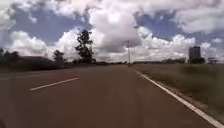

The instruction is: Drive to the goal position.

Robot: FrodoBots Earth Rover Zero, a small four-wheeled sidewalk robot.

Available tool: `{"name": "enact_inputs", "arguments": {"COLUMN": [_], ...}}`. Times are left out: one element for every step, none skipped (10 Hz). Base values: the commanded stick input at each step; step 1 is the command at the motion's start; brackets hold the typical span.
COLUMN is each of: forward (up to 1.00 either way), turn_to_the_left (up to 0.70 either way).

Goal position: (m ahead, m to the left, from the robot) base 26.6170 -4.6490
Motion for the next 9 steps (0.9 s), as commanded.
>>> {"name": "enact_inputs", "arguments": {"forward": [1.00,1.00,1.00,1.00,1.00,1.00,1.00,1.00,1.00], "turn_to_the_left": [0.00,0.00,0.00,0.00,0.00,0.00,0.00,0.00,0.00]}}
